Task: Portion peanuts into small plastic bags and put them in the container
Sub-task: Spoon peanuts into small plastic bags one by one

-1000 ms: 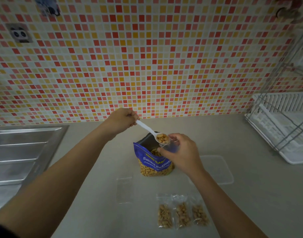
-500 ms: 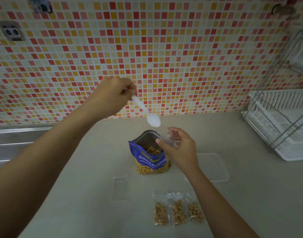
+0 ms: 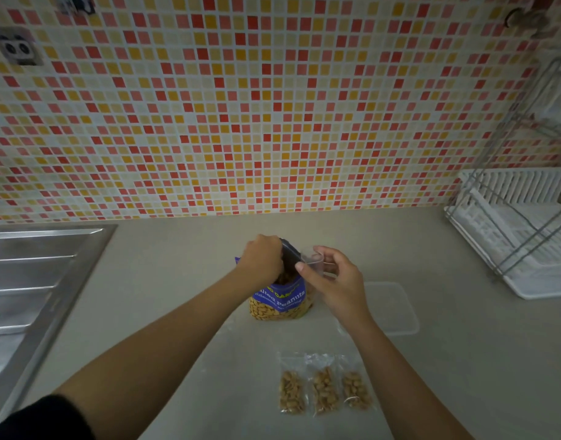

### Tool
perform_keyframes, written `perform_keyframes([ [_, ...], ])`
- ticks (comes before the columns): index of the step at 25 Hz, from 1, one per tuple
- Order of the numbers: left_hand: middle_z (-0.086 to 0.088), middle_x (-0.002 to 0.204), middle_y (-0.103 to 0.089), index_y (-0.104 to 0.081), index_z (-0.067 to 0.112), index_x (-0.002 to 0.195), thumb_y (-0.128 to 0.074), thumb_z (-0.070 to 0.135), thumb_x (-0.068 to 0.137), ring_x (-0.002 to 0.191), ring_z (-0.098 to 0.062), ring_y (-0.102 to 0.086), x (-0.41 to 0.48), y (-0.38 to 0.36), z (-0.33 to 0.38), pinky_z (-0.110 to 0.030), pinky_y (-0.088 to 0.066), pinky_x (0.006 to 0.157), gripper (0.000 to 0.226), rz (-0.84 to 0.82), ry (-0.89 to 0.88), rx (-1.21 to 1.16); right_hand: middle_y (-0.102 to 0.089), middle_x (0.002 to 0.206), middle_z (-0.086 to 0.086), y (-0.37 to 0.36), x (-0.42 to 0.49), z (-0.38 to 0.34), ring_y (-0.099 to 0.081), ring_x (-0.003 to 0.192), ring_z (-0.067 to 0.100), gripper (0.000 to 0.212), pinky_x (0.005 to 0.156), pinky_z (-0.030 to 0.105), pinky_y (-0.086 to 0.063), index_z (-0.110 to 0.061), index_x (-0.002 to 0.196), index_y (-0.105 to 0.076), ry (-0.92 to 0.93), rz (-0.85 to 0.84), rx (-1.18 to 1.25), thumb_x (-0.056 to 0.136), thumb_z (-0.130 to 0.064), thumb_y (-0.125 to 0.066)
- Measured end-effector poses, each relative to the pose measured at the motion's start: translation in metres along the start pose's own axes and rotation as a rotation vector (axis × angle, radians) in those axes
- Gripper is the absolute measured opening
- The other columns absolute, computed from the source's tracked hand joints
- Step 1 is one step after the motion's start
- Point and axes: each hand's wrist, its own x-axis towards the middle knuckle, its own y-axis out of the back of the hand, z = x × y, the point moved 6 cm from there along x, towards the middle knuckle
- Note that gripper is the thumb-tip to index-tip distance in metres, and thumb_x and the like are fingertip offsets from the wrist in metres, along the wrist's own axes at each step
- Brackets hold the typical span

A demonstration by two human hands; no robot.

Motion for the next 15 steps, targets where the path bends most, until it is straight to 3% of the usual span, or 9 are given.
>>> perform_keyframes([
  [4, -0.012, 0.101, -0.068, -0.066, 0.004, 0.103, -0.046, 0.015, 0.091, 0.087, -0.024, -0.063, -0.002, 0.006, -0.024, -0.030, -0.052, 0.074, 0.026, 0.079, 0.204, -0.361, -0.066, 0.102, -0.012, 0.001, 0.001, 0.004, -0.062, 0.094, 0.005, 0.041, 0.078, 0.025, -0.053, -0.026, 0.106, -0.061, -0.004, -0.003, -0.025, 0.070, -0.033, -0.079],
  [10, -0.003, 0.090, -0.063, -0.070, 0.007, 0.093, -0.048, 0.010, 0.091, 0.086, -0.013, -0.054, -0.013, 0.015, -0.051, -0.024, -0.043, 0.071, 0.022, 0.114, 0.275, -0.623, -0.065, 0.101, -0.013, 0.001, -0.001, 0.002, -0.061, 0.095, 0.004, 0.041, 0.077, 0.023, -0.052, -0.027, 0.106, -0.060, 0.000, -0.005, -0.016, 0.070, -0.033, -0.079],
  [15, -0.008, 0.092, -0.063, -0.065, 0.007, 0.088, -0.047, 0.007, 0.092, 0.095, -0.019, -0.057, -0.025, 0.005, -0.082, -0.035, -0.053, 0.086, 0.018, 0.128, 0.425, -0.941, -0.064, 0.102, -0.014, 0.008, -0.003, -0.002, -0.060, 0.097, 0.004, 0.042, 0.077, 0.022, -0.051, -0.027, 0.107, -0.060, 0.009, 0.017, -0.019, 0.070, -0.035, -0.079],
])
